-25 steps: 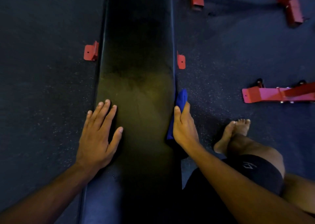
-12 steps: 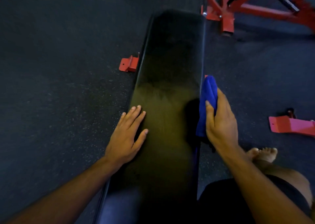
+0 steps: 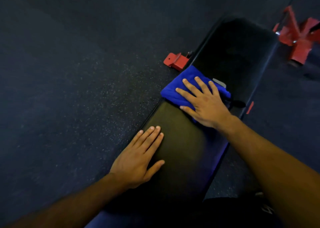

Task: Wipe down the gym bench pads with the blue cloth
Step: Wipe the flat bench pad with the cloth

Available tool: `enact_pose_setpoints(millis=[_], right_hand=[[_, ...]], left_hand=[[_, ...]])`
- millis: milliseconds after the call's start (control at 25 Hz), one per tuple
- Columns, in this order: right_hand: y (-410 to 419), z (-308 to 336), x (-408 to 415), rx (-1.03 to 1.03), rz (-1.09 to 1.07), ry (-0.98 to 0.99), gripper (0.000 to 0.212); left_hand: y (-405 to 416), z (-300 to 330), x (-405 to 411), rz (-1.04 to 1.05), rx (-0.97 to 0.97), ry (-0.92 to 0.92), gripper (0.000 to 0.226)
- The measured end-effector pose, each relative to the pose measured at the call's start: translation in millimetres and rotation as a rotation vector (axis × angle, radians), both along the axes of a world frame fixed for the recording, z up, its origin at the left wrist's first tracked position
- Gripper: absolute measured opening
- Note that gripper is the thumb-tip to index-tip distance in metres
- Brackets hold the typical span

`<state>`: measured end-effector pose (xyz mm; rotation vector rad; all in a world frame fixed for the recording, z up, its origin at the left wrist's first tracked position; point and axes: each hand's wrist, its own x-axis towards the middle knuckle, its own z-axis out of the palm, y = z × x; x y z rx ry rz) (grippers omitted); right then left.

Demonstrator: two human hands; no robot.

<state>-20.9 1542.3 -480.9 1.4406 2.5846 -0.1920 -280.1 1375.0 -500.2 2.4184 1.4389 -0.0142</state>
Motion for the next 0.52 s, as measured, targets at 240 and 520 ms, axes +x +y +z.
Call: enact_pose_setpoints(millis=[240,520], right_hand=[[71.4,6.1,-57.6,-0.068,0.043,-0.003,0.057],[5.7,7.4,-152.3,-0.245,0.499,-0.144,0.049]], left_hand=[[-2.0,-5.3,-3.2,-0.03,0.066,-0.037,0.074],[-1.8,-6.1,-5.7,-0.062,0.107,-0.103,0.067]])
